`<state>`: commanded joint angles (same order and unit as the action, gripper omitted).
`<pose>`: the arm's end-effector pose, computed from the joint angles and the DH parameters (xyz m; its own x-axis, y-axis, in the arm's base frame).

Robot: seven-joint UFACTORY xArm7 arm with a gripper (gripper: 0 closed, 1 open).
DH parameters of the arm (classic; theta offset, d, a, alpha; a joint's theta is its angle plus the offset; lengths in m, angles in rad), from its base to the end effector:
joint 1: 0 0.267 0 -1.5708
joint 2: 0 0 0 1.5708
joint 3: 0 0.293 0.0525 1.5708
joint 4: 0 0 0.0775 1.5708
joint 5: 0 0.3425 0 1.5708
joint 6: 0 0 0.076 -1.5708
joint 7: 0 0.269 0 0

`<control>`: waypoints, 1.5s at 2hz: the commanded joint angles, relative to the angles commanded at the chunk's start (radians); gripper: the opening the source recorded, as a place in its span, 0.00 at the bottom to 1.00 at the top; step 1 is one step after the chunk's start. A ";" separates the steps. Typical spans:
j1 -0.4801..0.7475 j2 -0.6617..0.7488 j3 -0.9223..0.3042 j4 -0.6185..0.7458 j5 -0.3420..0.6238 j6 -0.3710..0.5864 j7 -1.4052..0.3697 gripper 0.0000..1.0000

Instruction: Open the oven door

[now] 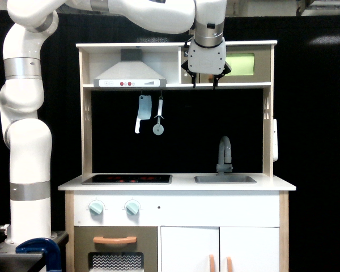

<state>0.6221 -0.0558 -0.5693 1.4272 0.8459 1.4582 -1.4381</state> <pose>0.4650 0.2140 0.4310 0.1697 0.6337 0.7548 0.9855 -0.1149 -0.1251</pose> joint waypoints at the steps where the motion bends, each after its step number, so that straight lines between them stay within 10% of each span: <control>1: -0.029 0.098 0.050 0.193 0.044 0.056 0.095 1.00; 3: -0.055 0.159 0.183 0.307 0.048 0.009 0.210 1.00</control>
<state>0.5667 0.1034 -0.3865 1.7347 0.8942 1.4669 -1.2284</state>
